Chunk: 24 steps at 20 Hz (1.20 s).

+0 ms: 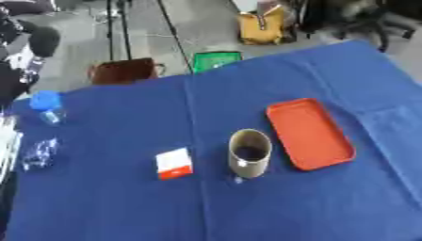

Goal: Pick up objects on the table and place them in the box.

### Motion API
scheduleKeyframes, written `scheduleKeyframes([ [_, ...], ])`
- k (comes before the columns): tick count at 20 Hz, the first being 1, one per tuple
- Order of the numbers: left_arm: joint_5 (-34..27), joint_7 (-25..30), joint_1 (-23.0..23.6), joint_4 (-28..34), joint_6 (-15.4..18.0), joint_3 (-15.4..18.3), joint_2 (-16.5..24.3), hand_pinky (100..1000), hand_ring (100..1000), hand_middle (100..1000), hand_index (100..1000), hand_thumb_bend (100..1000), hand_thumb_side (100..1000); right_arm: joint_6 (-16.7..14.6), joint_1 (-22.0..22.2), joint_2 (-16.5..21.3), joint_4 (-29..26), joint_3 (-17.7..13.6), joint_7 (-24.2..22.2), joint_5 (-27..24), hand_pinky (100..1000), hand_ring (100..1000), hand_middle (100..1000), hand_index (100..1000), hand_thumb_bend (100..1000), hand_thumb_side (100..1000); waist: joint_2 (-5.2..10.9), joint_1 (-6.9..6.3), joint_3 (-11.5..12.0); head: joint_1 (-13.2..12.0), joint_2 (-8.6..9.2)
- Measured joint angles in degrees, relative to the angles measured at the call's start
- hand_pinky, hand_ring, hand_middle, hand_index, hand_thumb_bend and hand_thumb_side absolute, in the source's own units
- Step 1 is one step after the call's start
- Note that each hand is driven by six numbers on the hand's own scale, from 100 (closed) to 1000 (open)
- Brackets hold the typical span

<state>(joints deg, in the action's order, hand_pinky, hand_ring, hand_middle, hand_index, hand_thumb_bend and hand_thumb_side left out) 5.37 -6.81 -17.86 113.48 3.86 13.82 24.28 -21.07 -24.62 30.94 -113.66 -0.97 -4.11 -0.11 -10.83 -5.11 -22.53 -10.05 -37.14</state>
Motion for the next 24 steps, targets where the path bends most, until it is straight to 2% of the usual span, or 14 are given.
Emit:
scheduleKeyframes([
  [10,0.94,1.88,-0.39,0.0,-0.54,-0.76,0.84,533,668,720,894,931,539,0.0,0.16,0.0,0.0,-0.09,0.0,0.0,606,725,739,841,492,495,0.0,0.0,-0.04,0.18,0.03],
  [12,3.66,4.67,-0.91,-0.03,-1.55,-2.07,2.35,540,670,724,887,964,536,0.0,0.19,0.0,0.0,-0.09,0.0,0.0,606,725,739,841,492,495,0.0,-0.01,-0.11,0.19,0.04],
  [14,9.08,9.85,-2.14,-0.42,-2.74,-4.78,4.24,575,689,739,887,1000,578,0.02,0.2,0.0,0.0,-0.09,-0.02,-0.01,607,725,739,842,492,495,0.0,-0.01,-0.29,0.21,0.04],
  [17,17.54,18.77,-5.5,-1.96,-2.89,-10.34,6.89,638,718,757,891,1000,598,0.05,0.17,0.0,0.0,-0.06,-0.19,-0.11,607,725,739,842,491,496,0.12,-0.01,-0.58,0.24,0.04],
  [19,22.29,23.88,-8.27,-3.61,-1.99,-14.16,8.18,673,734,767,895,1000,612,0.0,0.15,0.0,0.0,-0.06,-0.36,-0.29,607,725,739,841,490,496,0.3,0.02,-0.77,0.24,0.04],
  [20,24.41,25.98,-9.38,-4.51,-1.37,-15.84,8.61,719,753,780,900,1000,645,-0.03,0.14,0.0,0.0,-0.05,-0.41,-0.34,607,725,739,841,490,497,0.35,0.05,-0.82,0.24,0.04],
  [24,32.37,33.36,-15.86,-11.77,2.05,-23.33,8.78,754,764,784,896,1000,681,0.02,0.09,-0.01,0.0,0.3,-0.71,-0.58,607,725,739,841,489,497,0.81,0.34,-1.39,0.24,-0.01],
])
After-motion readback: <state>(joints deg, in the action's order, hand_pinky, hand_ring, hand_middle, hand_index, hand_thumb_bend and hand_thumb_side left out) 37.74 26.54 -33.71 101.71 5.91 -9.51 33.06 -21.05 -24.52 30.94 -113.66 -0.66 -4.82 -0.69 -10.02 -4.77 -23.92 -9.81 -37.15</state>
